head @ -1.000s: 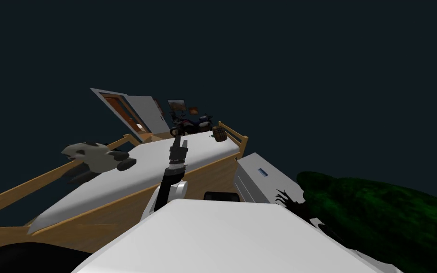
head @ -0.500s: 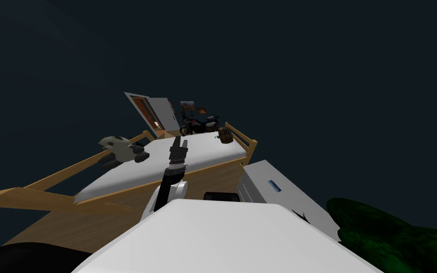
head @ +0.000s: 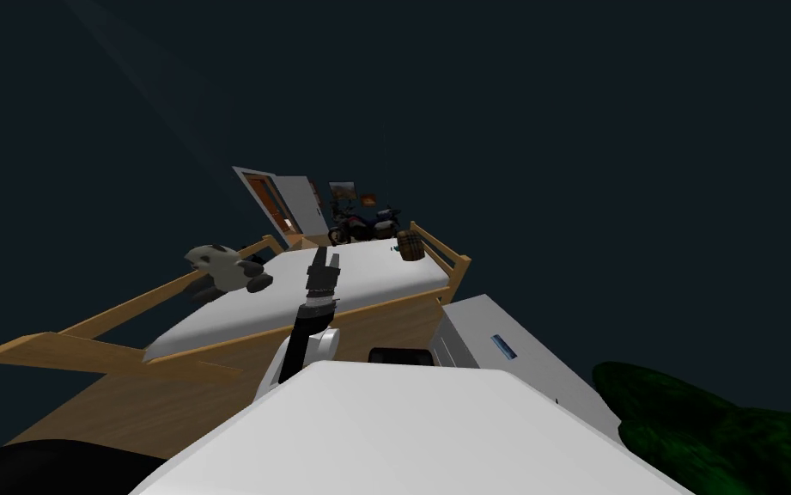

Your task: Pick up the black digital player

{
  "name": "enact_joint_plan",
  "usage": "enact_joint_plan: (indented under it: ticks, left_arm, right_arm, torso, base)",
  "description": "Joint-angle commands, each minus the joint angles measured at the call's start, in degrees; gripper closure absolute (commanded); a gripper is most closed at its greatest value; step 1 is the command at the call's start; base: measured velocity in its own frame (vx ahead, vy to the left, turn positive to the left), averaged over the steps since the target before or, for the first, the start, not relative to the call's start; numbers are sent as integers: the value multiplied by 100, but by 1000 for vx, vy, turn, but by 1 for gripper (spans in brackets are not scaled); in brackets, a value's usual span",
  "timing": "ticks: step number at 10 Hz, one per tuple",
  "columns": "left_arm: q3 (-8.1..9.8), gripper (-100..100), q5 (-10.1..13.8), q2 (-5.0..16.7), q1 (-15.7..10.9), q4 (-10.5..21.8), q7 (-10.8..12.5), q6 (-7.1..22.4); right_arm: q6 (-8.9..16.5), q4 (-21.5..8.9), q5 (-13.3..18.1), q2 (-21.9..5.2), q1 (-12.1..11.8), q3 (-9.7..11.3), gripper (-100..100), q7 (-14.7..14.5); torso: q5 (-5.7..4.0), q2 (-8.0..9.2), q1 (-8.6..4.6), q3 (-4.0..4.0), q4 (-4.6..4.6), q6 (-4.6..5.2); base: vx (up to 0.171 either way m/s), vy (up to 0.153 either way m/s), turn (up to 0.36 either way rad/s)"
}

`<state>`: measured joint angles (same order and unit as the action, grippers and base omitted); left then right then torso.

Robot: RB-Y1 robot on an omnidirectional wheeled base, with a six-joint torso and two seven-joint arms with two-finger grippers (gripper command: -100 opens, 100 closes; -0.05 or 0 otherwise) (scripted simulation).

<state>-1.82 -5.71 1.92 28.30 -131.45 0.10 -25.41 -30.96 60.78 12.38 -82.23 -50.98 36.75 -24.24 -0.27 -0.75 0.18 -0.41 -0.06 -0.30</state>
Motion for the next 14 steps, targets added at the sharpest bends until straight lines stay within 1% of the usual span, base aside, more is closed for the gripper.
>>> enact_joint_plan:
  ticks: [1,3,4,5,9,10,11,14]
  left_arm:
    - [0,0,0,0,0,0,0,0]
    - [0,0,0,0,0,0,0,0]
    - [0,0,0,0,0,0,0,0]
    - [0,0,0,0,0,0,0,0]
    - [0,0,0,0,0,0,0,0]
    - [0,0,0,0,0,0,0,0]
    - [0,0,0,0,0,0,0,0]
    - [0,0,0,0,1,0,0,0]
  right_arm:
    - [41,-101,68,187,105,25,-100,-18]
    - [125,-173,134,407,204,35,-100,-44]
    - [107,-150,112,351,172,30,-100,-46]
    - [108,-165,120,367,184,35,100,-47]
    - [100,-160,120,368,179,37,100,-46]
    - [100,-160,120,368,179,38,0,-46]
    - [41,-101,68,187,105,25,100,-18]
    - [-85,8,-32,-143,-43,12,100,20]
  torso:
    - [0,0,0,0,0,0]
    - [0,7,1,5,2,0]
    - [-1,8,-2,5,2,0]
    - [1,0,4,1,1,0]
    - [-1,-10,1,-5,-1,-3]
    - [0,-10,1,-5,-1,-3]
    - [0,-10,1,-5,-1,-3]
    - [11,-43,37,-24,-8,-16]
  base:
    - [-46,-28,27]
    - [-44,-31,31]
    - [-20,-16,8]
    - [0,0,0]
    - [0,0,0]
    - [0,0,0]
    - [31,15,-48]
    - [47,39,-40]
